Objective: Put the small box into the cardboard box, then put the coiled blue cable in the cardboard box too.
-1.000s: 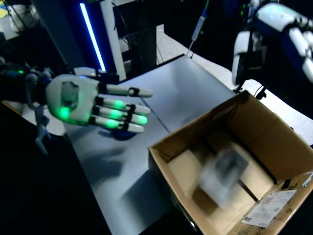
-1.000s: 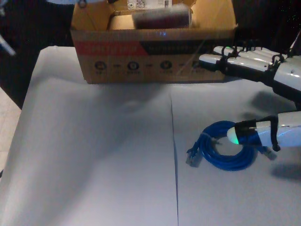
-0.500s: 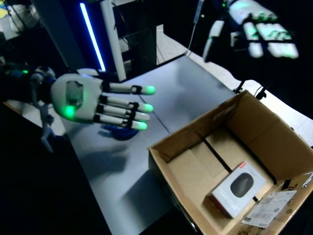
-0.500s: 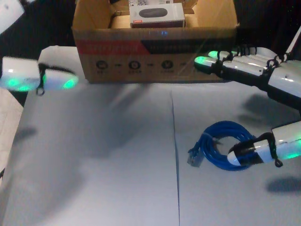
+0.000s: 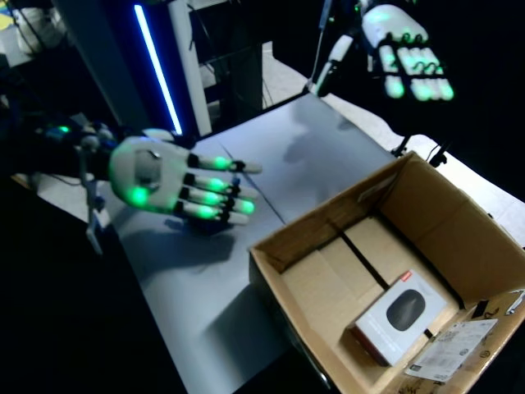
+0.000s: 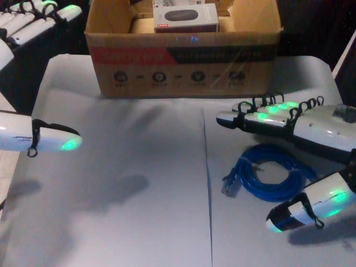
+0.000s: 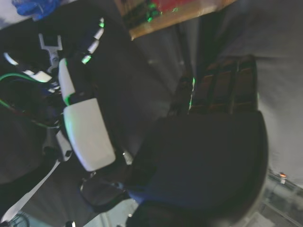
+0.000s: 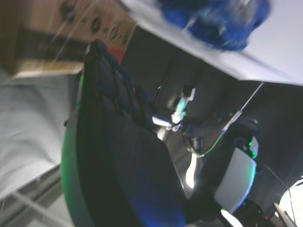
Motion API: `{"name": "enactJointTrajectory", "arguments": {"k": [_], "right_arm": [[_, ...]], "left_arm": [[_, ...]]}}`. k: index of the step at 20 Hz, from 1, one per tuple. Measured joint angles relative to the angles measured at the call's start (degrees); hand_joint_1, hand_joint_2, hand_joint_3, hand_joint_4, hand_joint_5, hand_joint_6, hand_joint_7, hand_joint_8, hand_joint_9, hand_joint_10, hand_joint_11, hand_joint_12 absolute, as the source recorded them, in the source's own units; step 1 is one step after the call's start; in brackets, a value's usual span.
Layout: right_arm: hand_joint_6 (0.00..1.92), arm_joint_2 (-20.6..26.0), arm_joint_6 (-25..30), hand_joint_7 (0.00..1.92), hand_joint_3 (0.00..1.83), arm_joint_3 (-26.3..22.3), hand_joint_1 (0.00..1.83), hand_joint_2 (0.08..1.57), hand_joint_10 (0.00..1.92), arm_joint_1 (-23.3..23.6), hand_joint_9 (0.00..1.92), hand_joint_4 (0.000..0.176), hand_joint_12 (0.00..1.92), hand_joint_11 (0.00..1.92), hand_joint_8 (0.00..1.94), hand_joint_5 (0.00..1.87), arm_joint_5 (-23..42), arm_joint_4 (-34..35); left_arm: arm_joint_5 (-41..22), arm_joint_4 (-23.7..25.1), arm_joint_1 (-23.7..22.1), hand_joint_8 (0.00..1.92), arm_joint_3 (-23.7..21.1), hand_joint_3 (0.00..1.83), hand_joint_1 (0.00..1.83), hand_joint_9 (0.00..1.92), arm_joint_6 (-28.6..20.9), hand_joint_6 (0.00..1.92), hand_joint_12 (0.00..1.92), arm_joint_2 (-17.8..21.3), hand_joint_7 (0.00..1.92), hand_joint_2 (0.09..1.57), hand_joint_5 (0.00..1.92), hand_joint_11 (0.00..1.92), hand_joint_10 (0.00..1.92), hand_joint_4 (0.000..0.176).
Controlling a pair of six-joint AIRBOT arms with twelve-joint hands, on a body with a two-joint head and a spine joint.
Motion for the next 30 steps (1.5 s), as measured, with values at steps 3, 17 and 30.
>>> {"name": "enactJointTrajectory", "arguments": {"k": [3,17,30], "right_arm": [[0.02,0.0,-0.1,0.00,0.01,1.2,0.83,0.78,0.00,0.0,0.00,0.176,0.00,0.00,0.00,0.06,-3.1,-0.8],[0.00,-1.5,-0.1,0.45,0.00,3.5,1.04,0.87,0.06,0.5,0.66,0.066,1.12,0.24,0.01,0.53,-6.4,-2.6],[1.85,-2.7,0.8,0.75,0.00,5.2,1.52,1.16,1.92,0.8,0.99,0.000,1.92,1.10,1.94,0.65,-6.8,-0.3]], "left_arm": [[-0.9,0.0,0.2,0.00,0.0,0.01,0.56,0.00,-0.1,0.00,0.00,-0.3,0.00,0.76,0.00,0.00,0.00,0.176],[-0.9,-0.3,0.2,0.00,0.0,0.00,0.56,0.00,-0.2,0.00,0.02,-1.0,0.00,0.78,0.00,0.06,0.00,0.176],[-1.3,-0.4,0.7,0.00,0.1,0.00,0.56,0.00,-1.5,0.00,0.00,-1.0,0.00,0.79,0.00,0.00,0.00,0.176]]}}
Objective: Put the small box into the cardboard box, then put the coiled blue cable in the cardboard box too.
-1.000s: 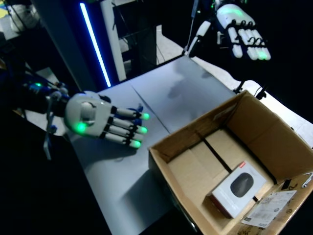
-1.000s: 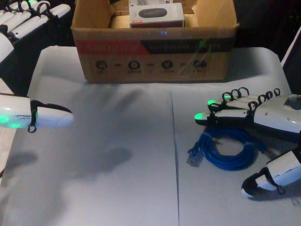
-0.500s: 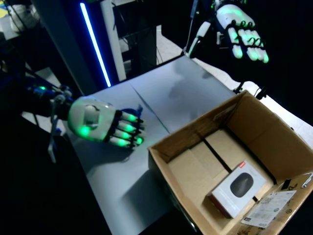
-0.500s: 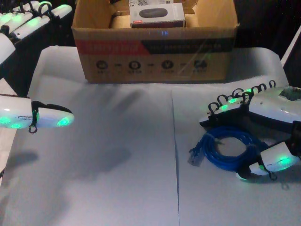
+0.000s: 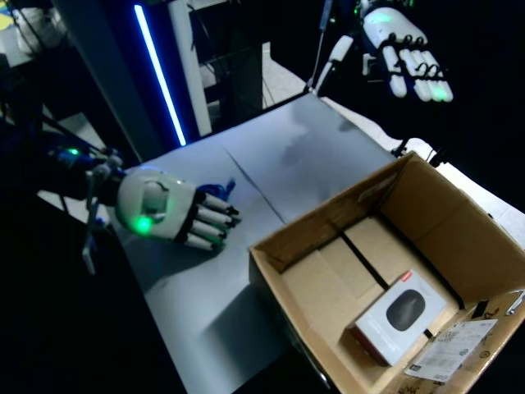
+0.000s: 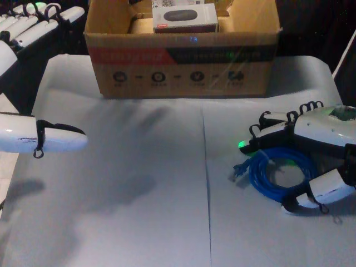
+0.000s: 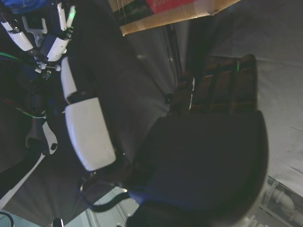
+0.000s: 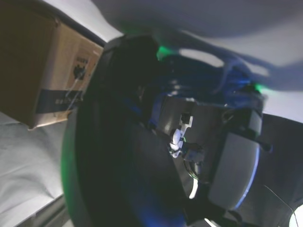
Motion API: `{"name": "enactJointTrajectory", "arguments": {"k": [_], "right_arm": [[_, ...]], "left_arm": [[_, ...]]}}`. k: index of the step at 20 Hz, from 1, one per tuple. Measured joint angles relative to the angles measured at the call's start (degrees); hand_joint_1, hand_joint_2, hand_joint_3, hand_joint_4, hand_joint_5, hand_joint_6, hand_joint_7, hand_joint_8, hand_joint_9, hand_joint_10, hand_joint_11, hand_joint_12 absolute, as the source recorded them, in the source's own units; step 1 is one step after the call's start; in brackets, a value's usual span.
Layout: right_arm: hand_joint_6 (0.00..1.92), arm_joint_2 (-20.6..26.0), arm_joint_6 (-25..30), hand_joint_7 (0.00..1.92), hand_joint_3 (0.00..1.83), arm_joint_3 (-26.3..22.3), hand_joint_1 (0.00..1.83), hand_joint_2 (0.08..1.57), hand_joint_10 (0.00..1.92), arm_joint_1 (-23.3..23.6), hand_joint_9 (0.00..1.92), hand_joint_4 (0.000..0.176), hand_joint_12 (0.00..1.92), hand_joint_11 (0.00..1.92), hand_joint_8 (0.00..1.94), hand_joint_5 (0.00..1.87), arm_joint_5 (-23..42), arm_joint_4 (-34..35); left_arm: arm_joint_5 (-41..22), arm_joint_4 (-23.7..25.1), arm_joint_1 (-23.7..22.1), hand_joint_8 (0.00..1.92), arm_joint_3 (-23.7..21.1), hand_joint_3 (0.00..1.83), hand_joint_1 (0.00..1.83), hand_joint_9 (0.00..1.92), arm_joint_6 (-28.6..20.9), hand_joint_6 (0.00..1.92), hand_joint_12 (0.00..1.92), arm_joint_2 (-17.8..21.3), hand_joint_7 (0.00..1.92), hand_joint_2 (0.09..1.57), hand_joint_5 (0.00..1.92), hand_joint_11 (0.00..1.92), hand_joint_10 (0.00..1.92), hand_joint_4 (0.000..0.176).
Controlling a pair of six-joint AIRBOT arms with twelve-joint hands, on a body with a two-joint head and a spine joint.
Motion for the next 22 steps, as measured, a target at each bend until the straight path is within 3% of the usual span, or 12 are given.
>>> {"name": "enactJointTrajectory", "arguments": {"k": [1,2,3,5,8,13,16,19,20,22], "right_arm": [[1.92,0.0,0.0,0.82,0.00,0.0,1.59,1.17,1.92,0.0,1.06,0.000,1.92,1.16,1.94,0.68,0.0,0.1],[1.92,0.0,0.0,0.98,0.00,0.1,1.69,1.19,1.92,0.0,1.21,0.164,1.92,1.28,1.94,0.77,0.0,0.2],[1.92,0.0,0.0,1.09,0.00,0.2,1.71,1.19,1.92,0.1,1.33,0.176,1.92,1.40,1.94,0.83,0.1,0.2],[1.92,0.0,1.1,1.23,0.01,0.2,1.61,1.21,1.92,0.7,1.46,0.176,1.92,1.53,1.94,0.90,0.2,0.7],[1.92,0.0,0.2,1.28,0.02,0.2,1.53,1.23,1.92,1.7,1.50,0.176,1.92,1.57,1.94,0.87,1.0,0.4],[1.92,0.1,0.0,1.41,0.00,0.2,1.62,1.17,1.92,1.9,1.60,0.176,1.92,1.67,1.94,0.98,1.5,0.2],[1.92,3.0,-0.6,1.48,0.00,-1.9,1.63,1.15,1.92,5.0,1.65,0.175,1.92,1.67,1.94,1.09,1.7,-2.3],[1.92,6.4,-0.5,1.53,0.00,-4.2,1.59,1.17,1.92,7.3,1.69,0.172,1.92,1.73,1.94,1.17,8.2,-2.6],[1.92,7.2,0.7,1.54,0.00,-4.8,1.57,1.17,1.92,8.5,1.70,0.163,1.92,1.74,1.94,1.22,9.6,-5.0],[1.92,7.9,5.4,1.51,0.01,-4.9,1.47,1.20,1.92,9.2,1.66,0.153,1.92,1.71,1.94,1.14,12.6,-6.8]], "left_arm": [[0.0,0.0,0.0,0.00,0.0,0.00,0.56,0.00,0.0,0.00,0.00,0.0,0.00,0.79,0.00,0.00,0.00,0.176],[0.0,0.0,0.0,0.00,0.0,0.00,0.57,0.00,0.0,0.00,0.00,0.0,0.00,0.80,0.00,0.00,0.00,0.176],[0.0,0.0,0.0,0.00,0.0,0.00,0.59,0.00,0.0,0.00,0.00,0.0,0.00,0.79,0.00,0.00,0.00,0.176],[0.0,0.0,0.0,0.00,0.0,0.00,0.59,0.00,0.0,0.00,0.00,0.0,0.00,0.80,0.00,0.00,0.00,0.176],[0.0,0.2,0.0,0.00,0.2,0.00,0.56,0.00,0.0,0.00,0.01,-0.1,0.00,0.80,0.00,0.04,0.00,0.176],[0.2,0.2,0.2,0.00,0.7,0.00,0.56,0.00,0.0,0.00,0.03,-0.8,0.00,0.81,0.00,0.09,0.00,0.176],[0.3,-0.2,0.2,0.00,0.7,0.00,0.58,0.00,0.0,0.00,0.02,-0.8,0.00,0.82,0.00,0.06,0.00,0.176],[0.3,0.0,0.2,0.00,0.7,0.00,0.59,0.00,-0.1,0.00,0.01,-0.8,0.00,0.82,0.00,0.04,0.00,0.176],[0.3,-0.3,0.3,0.00,0.7,0.01,0.58,0.00,-0.1,0.00,0.01,-0.8,0.00,0.83,0.00,0.05,0.00,0.176],[0.0,-0.5,0.6,0.00,0.7,0.01,0.55,0.00,-0.1,0.00,0.00,-0.8,0.00,0.84,0.00,0.00,0.00,0.176]]}}
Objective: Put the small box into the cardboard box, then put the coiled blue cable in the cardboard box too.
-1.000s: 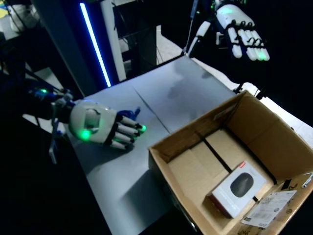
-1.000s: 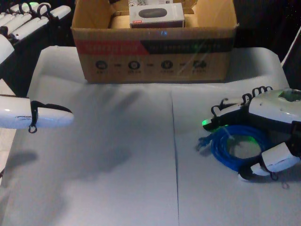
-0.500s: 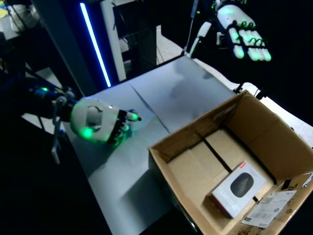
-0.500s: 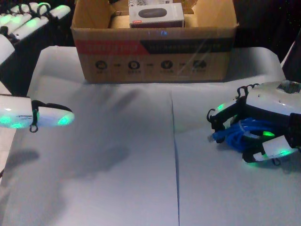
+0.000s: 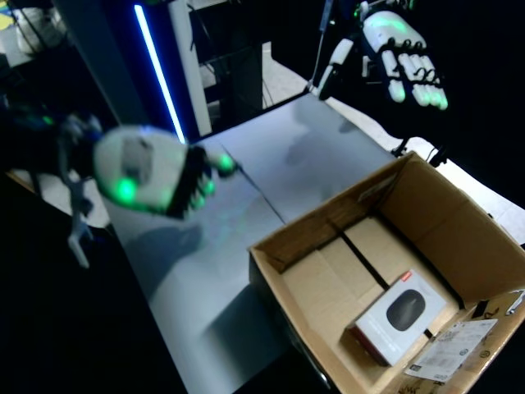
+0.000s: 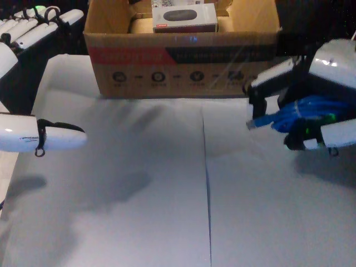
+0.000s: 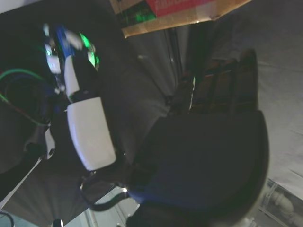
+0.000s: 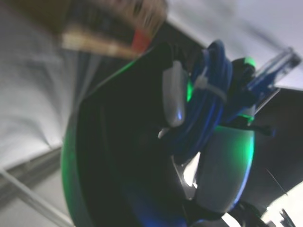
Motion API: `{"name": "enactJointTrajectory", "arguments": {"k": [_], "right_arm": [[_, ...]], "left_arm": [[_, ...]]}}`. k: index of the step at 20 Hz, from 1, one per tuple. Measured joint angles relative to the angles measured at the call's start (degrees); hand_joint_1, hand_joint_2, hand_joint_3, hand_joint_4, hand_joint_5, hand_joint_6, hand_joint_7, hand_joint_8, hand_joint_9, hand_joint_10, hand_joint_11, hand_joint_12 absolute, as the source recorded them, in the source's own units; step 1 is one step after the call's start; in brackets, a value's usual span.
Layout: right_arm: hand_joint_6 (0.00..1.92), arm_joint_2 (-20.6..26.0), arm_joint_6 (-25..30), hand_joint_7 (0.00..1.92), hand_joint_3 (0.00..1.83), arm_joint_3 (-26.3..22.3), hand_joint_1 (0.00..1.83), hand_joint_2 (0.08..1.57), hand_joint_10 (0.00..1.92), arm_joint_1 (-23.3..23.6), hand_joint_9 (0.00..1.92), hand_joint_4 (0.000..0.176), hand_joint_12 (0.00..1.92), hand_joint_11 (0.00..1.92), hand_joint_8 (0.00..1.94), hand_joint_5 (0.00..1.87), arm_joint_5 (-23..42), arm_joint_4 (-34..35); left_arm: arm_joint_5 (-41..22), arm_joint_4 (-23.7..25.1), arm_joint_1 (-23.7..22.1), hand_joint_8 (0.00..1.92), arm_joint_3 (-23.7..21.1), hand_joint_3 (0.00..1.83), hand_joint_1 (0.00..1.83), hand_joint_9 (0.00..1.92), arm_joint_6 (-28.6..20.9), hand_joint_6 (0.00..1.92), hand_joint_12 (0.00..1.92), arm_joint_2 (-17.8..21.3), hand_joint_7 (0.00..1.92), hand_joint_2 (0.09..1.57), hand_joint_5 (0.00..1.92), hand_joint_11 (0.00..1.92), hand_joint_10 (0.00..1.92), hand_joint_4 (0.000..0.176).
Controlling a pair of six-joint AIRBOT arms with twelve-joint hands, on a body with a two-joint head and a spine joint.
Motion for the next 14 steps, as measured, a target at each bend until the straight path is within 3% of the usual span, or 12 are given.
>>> {"name": "enactJointTrajectory", "arguments": {"k": [3,4,5,6,7,12,13,14], "right_arm": [[1.92,1.6,4.0,1.44,0.00,0.0,1.44,1.20,1.92,0.8,1.61,0.150,1.92,1.67,1.94,1.08,5.7,-0.3],[1.92,1.8,4.6,1.44,0.01,0.0,1.36,1.23,1.92,1.6,1.60,0.150,1.92,1.66,1.94,1.06,7.3,-0.3],[1.92,2.1,5.0,1.04,0.03,0.0,1.38,1.31,1.92,3.3,1.22,0.072,1.92,1.28,1.94,0.38,9.4,-0.6],[1.92,2.2,5.1,1.06,0.03,0.1,1.35,1.35,1.92,5.3,1.33,0.137,1.92,1.43,1.94,0.35,10.8,-0.5],[1.92,2.1,5.1,1.04,0.03,0.4,1.28,1.40,1.92,7.2,1.33,0.176,1.92,1.43,1.94,0.31,11.6,-0.9],[1.92,-2.9,5.2,1.04,0.02,6.3,1.28,1.41,1.92,12.4,1.33,0.176,1.92,1.43,1.94,0.31,12.2,0.9],[1.92,-4.3,5.2,1.34,0.00,8.0,1.48,1.20,1.92,13.8,1.55,0.176,1.92,1.60,1.94,1.04,10.9,1.5],[1.92,-5.7,5.2,1.42,0.00,9.6,1.56,1.17,1.92,15.6,1.60,0.169,1.92,1.62,1.94,1.15,9.0,1.9]], "left_arm": [[0.0,-0.6,0.1,0.00,0.0,0.00,0.56,0.00,0.0,0.00,0.00,-0.6,0.00,0.84,0.00,0.00,0.00,0.176],[0.2,-0.6,0.1,0.00,0.0,0.00,0.55,0.00,0.0,0.00,0.00,-0.6,0.00,0.84,0.00,0.00,0.00,0.176],[0.0,-0.2,0.1,0.00,0.0,0.00,0.55,0.00,0.0,0.00,0.00,-0.6,0.00,0.84,0.00,0.00,0.00,0.176],[0.0,0.2,0.1,0.00,0.0,0.00,0.54,0.00,0.0,0.00,0.00,-0.6,0.00,0.83,0.01,0.00,0.00,0.176],[0.0,0.0,0.1,0.00,0.0,0.00,0.54,0.00,0.0,0.01,0.00,-0.6,0.00,0.83,0.01,0.00,0.00,0.176],[0.2,-0.1,0.1,0.00,1.3,0.00,0.50,0.00,-1.6,0.00,0.00,-2.1,0.00,0.83,0.00,0.00,0.00,0.176],[0.5,0.2,0.1,0.00,1.4,0.00,0.50,0.00,-1.7,0.00,0.00,-2.3,0.00,0.83,0.00,0.00,0.00,0.176],[0.5,0.5,0.1,0.00,1.4,0.00,0.51,0.00,-1.8,0.00,0.00,-2.3,0.00,0.82,0.00,0.00,0.00,0.176]]}}
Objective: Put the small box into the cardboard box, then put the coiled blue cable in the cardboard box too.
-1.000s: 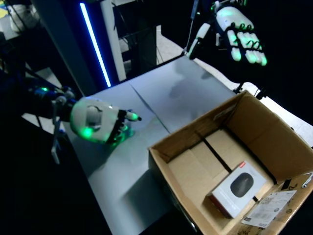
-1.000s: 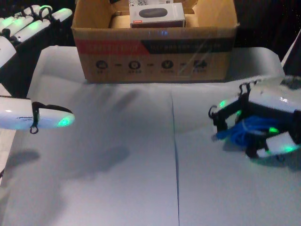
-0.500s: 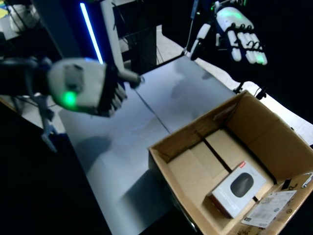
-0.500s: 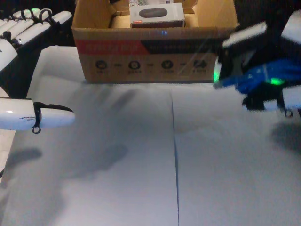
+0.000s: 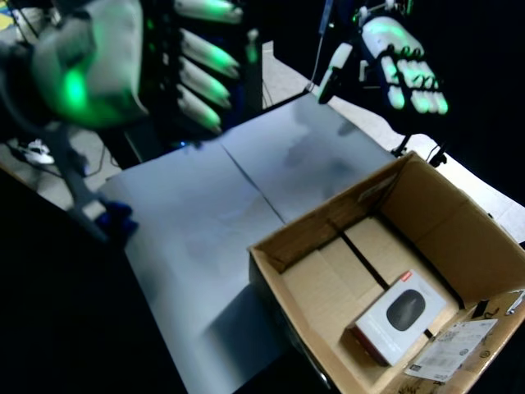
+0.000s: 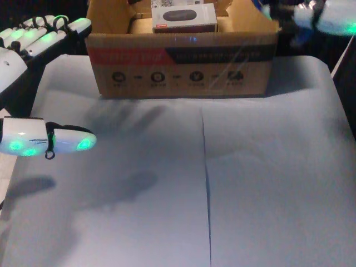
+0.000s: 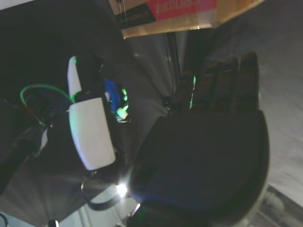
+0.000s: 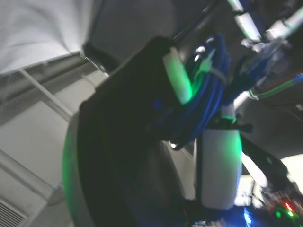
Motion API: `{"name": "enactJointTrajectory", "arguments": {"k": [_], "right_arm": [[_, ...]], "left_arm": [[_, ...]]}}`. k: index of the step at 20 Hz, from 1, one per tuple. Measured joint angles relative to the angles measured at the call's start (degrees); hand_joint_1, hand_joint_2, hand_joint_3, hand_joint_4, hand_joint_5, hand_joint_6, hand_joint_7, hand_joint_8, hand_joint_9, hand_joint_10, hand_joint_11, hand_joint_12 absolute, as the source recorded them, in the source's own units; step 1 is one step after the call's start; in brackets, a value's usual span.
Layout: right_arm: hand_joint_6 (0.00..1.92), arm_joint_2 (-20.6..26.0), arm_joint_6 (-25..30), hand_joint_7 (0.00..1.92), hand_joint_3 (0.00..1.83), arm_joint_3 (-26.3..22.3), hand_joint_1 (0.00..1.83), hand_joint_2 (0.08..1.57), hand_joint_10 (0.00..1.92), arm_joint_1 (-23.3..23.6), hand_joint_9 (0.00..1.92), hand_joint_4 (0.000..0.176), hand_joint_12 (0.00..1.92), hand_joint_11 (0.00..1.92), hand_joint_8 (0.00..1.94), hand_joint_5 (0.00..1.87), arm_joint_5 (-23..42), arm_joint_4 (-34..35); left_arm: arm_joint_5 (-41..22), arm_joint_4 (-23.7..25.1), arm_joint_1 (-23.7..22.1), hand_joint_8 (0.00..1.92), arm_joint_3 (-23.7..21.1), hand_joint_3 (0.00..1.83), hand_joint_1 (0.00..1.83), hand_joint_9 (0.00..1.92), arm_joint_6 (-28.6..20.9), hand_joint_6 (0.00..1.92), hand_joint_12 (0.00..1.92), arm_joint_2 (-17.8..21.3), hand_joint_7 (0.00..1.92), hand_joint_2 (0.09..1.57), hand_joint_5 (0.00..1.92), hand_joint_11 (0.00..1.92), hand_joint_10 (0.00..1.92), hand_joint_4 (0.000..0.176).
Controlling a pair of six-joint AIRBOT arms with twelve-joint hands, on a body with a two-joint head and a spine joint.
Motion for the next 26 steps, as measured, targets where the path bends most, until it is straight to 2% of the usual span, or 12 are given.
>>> {"name": "enactJointTrajectory", "arguments": {"k": [1,3,11,12,13,14,15,16,17,18,20,26], "right_arm": [[1.92,-1.3,0.0,1.43,0.00,1.5,1.57,1.16,1.92,1.9,1.60,0.159,1.92,1.63,1.94,1.18,-1.5,0.4],[1.92,-5.2,0.0,1.45,0.00,5.9,1.63,1.11,1.92,6.8,1.60,0.000,1.92,1.61,1.94,1.26,-5.5,0.9],[1.92,-17.2,0.0,1.38,0.02,18.9,1.60,1.15,1.92,10.9,1.54,0.000,1.92,1.57,1.94,1.14,-19.8,2.8],[1.92,-19.7,0.0,1.25,0.00,21.4,1.17,1.25,1.92,10.9,1.47,0.038,1.92,1.54,1.94,0.86,-22.3,2.8],[1.92,-20.5,0.0,1.07,0.00,22.4,0.96,1.22,1.92,10.9,1.31,0.007,1.92,1.41,1.94,0.71,-23.2,2.9],[0.59,-22.5,0.0,0.41,0.00,24.3,0.47,1.12,1.11,10.9,0.61,0.060,1.49,0.65,0.94,0.36,-25.8,3.1],[0.06,-23.3,-0.1,0.40,0.00,25.0,0.32,1.07,0.40,10.8,0.55,0.098,1.14,0.48,0.21,0.30,-27.1,3.1],[0.01,-23.5,-0.1,0.41,0.00,25.1,0.30,1.07,0.20,10.8,0.59,0.101,1.06,0.47,0.07,0.28,-27.8,3.2],[0.00,-23.5,-0.1,0.24,0.00,25.1,0.25,1.03,0.02,10.8,0.42,0.165,0.94,0.29,0.00,0.06,-27.9,3.1],[0.00,-23.7,0.0,0.06,0.00,25.3,0.23,1.00,0.00,10.8,0.22,0.176,0.97,0.09,0.00,0.00,-27.8,3.2],[0.00,-23.7,-0.1,0.00,0.00,25.4,0.23,0.96,0.01,10.8,0.01,0.176,0.03,0.00,0.00,0.00,-27.6,3.3],[0.00,-18.5,-0.1,0.00,0.00,19.2,0.22,0.94,0.00,6.8,0.00,0.176,0.01,0.02,0.00,0.00,-22.1,4.5]], "left_arm": [[0.0,0.1,0.0,0.00,0.0,0.00,0.52,0.00,-0.1,0.00,0.00,0.0,0.00,0.82,0.00,0.00,0.00,0.176],[0.3,0.1,-0.1,0.00,0.2,0.00,0.56,0.00,-0.1,0.00,0.00,0.0,0.00,0.83,0.00,0.00,0.00,0.176],[3.1,2.3,-1.9,0.00,1.5,0.00,0.56,0.00,-0.6,0.00,0.00,-1.4,0.00,0.83,0.01,0.00,0.00,0.176],[3.3,2.6,-2.0,0.00,1.7,0.00,0.56,0.00,-0.7,0.00,0.00,-1.4,0.00,0.82,0.00,0.00,0.00,0.176],[3.3,2.7,-2.1,0.00,1.7,0.00,0.54,0.00,-0.7,0.00,0.00,-1.4,0.00,0.82,0.00,0.00,0.00,0.176],[3.7,2.7,-2.2,0.00,1.8,0.00,0.50,0.00,-0.8,0.00,0.00,-1.4,0.00,0.82,0.00,0.00,0.00,0.176],[4.2,3.1,-2.2,0.00,2.0,0.00,0.50,0.00,-0.9,0.00,0.00,-1.4,0.00,0.82,0.00,0.00,0.00,0.176],[4.7,3.2,-2.3,0.00,2.1,0.00,0.50,0.00,-0.9,0.00,0.00,-1.6,0.00,0.82,0.00,0.00,0.00,0.176],[4.9,3.0,-2.5,0.00,2.1,0.00,0.50,0.00,-1.0,0.00,0.00,-1.9,0.00,0.82,0.00,0.00,0.00,0.176],[5.0,3.0,-2.6,0.00,2.1,0.00,0.49,0.00,-1.2,0.00,0.00,-1.9,0.00,0.83,0.00,0.00,0.00,0.176],[5.2,3.9,-2.6,0.00,2.1,0.00,0.52,0.00,-1.4,0.00,0.00,-1.9,0.00,0.83,0.00,0.00,0.00,0.176],[4.2,3.3,-2.6,0.00,2.1,0.01,0.51,0.00,-1.4,0.00,0.00,-1.9,0.00,0.85,0.00,0.00,0.00,0.176]]}}
